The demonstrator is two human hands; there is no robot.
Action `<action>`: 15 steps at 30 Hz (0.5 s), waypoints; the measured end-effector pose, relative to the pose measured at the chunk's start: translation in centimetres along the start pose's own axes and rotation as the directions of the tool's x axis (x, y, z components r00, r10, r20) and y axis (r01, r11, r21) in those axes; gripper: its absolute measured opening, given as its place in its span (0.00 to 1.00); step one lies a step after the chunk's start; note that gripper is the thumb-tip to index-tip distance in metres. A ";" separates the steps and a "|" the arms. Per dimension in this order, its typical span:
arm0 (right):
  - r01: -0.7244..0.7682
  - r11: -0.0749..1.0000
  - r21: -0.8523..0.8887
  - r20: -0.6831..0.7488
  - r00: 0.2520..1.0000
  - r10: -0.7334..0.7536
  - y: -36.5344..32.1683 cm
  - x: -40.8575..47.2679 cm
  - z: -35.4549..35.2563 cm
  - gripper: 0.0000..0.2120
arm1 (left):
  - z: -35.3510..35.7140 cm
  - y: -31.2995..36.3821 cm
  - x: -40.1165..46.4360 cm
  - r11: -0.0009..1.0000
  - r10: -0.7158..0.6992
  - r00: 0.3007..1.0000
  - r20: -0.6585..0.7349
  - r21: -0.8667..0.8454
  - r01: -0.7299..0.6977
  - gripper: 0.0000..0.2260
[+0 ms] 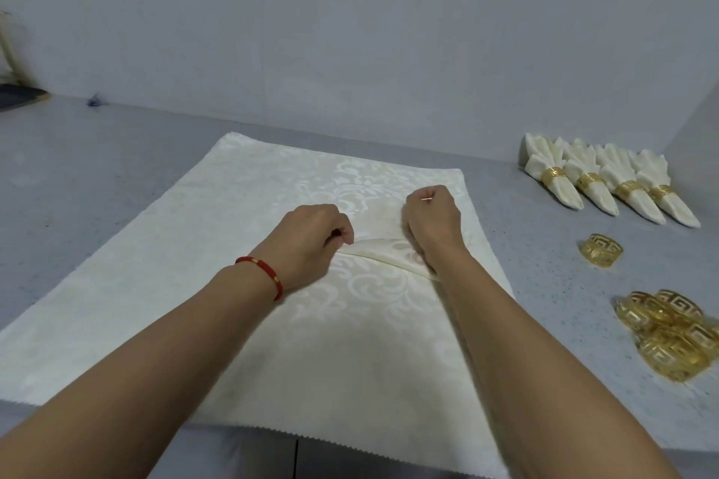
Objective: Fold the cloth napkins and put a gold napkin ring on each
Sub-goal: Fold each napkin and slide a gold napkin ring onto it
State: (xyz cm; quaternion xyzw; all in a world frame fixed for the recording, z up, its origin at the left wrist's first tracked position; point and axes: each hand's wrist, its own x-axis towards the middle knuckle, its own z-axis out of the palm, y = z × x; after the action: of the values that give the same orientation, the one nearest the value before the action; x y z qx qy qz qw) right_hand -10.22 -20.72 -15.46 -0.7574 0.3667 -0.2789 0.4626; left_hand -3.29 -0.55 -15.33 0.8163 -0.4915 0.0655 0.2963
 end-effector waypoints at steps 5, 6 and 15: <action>0.042 0.995 -0.087 0.041 0.998 -0.039 0.2 0.9 0.6 0.17 | 1.2 0.1 0.4 0.979 -0.198 0.979 -0.056 -0.058 0.195 0.07; 0.059 0.992 -0.111 0.052 0.997 -0.053 0.3 1.0 0.7 0.14 | 1.4 0.0 0.5 0.975 -0.221 0.974 -0.048 -0.039 0.219 0.08; 0.076 0.988 -0.136 0.141 0.988 -0.057 -0.4 0.3 0.6 0.07 | 1.5 0.2 0.9 0.962 -0.266 0.964 0.002 -0.054 0.266 0.07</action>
State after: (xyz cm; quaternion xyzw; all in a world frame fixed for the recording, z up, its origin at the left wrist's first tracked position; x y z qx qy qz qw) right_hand -9.49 -20.55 -15.26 -0.8175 0.3275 -0.2152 0.4222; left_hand -3.28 -2.10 -16.14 0.8664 -0.3782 0.0140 0.3258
